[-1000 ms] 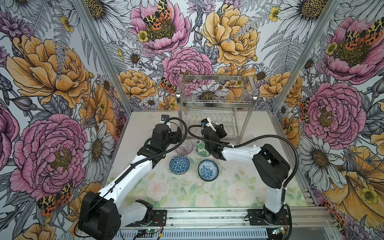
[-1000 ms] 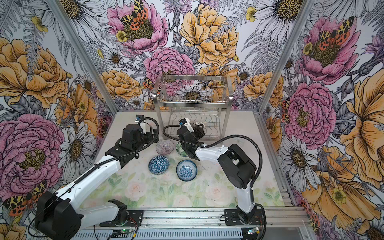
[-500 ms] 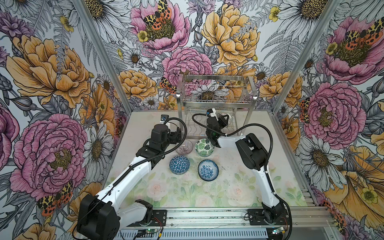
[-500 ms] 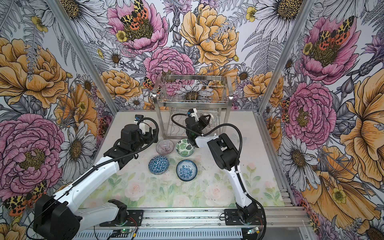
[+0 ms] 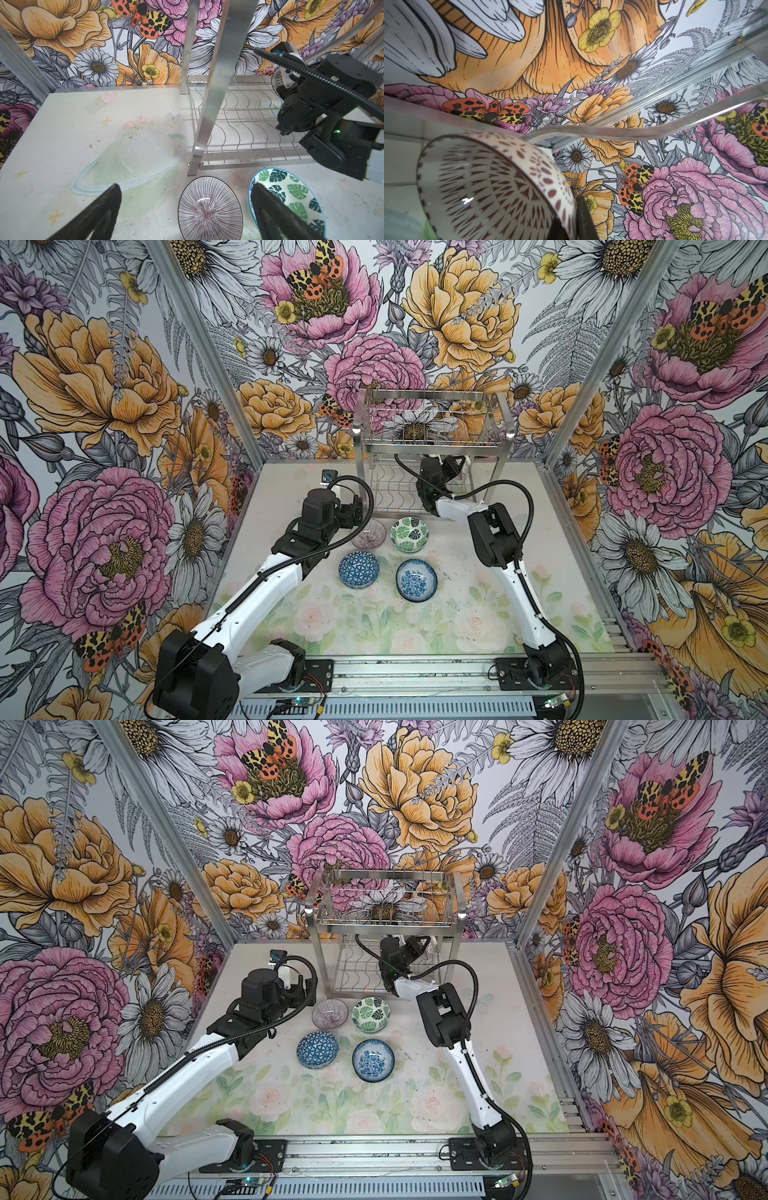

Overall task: Load the bowls into the dish rack
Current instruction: 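Carry the bowl with right gripper into a rack slot, standing upright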

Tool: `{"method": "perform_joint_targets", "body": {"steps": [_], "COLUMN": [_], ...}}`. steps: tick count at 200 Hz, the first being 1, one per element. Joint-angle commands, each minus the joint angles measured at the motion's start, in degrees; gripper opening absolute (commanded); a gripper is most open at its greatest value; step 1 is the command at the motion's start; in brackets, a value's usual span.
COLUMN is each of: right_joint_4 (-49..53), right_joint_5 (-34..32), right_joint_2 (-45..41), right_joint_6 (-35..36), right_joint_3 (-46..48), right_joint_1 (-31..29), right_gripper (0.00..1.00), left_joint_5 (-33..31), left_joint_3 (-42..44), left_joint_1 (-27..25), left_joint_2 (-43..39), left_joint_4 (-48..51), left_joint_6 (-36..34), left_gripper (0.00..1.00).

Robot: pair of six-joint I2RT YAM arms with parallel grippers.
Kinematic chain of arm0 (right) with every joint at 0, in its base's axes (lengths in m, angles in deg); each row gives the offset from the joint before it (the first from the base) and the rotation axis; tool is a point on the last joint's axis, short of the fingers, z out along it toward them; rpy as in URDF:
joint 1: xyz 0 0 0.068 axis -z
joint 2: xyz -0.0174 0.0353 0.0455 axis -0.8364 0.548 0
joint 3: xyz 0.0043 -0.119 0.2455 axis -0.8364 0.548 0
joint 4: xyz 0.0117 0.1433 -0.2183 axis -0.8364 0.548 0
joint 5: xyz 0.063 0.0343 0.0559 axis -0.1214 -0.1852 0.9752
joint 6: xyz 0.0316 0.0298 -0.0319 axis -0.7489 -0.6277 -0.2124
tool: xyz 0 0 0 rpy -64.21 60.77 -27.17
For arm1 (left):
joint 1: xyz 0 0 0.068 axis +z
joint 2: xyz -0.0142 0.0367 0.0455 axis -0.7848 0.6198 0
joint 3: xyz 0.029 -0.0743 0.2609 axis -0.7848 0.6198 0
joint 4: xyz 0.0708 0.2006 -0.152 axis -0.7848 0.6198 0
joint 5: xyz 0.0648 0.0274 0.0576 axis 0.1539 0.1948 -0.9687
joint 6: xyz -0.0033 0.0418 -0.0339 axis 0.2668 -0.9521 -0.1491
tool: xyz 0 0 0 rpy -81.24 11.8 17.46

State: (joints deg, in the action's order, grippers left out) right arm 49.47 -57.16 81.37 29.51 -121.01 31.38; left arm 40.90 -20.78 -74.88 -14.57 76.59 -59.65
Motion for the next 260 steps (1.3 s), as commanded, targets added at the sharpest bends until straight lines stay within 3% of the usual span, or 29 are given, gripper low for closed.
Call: {"method": "perform_joint_targets", "body": {"steps": [1,89,135,196,219,247,260], "right_joint_4": [1.1,3.7,-6.4,-6.9,-2.0,10.6,14.9], "right_joint_5": [-1.1,-1.6,-1.4,-1.0,-1.0,-0.5,0.1], "right_joint_2": [2.7,6.0,8.3,7.7,6.9,3.5,2.6], "right_joint_6": [0.2,0.3,11.1,13.0,8.8,-4.2,-8.7], "right_joint_3": [-4.4,-8.1,-9.6,-9.6,-8.5,-6.0,-5.7], "right_joint_1": [0.2,2.0,2.5,2.7,2.5,1.9,1.7], "right_gripper": [0.00,0.00,0.00,0.00,0.00,0.00,0.06], "left_joint_5": [1.2,1.7,1.9,1.9,2.2,2.2,2.3], "left_joint_3": [0.6,0.6,0.7,1.0,1.0,1.0,1.0], "left_joint_1": [-0.2,0.1,0.3,0.3,0.3,0.2,0.3], "left_joint_2": [0.4,1.8,1.8,1.1,1.1,0.9,0.8], "left_joint_4": [-0.2,-0.7,-0.8,-0.9,-0.9,-0.9,-0.9], "left_joint_6": [-1.3,-1.5,-1.5,-1.4,-1.4,-1.3,-1.3], "left_gripper": [0.99,0.99,0.99,0.99,0.99,0.99,0.99]}}
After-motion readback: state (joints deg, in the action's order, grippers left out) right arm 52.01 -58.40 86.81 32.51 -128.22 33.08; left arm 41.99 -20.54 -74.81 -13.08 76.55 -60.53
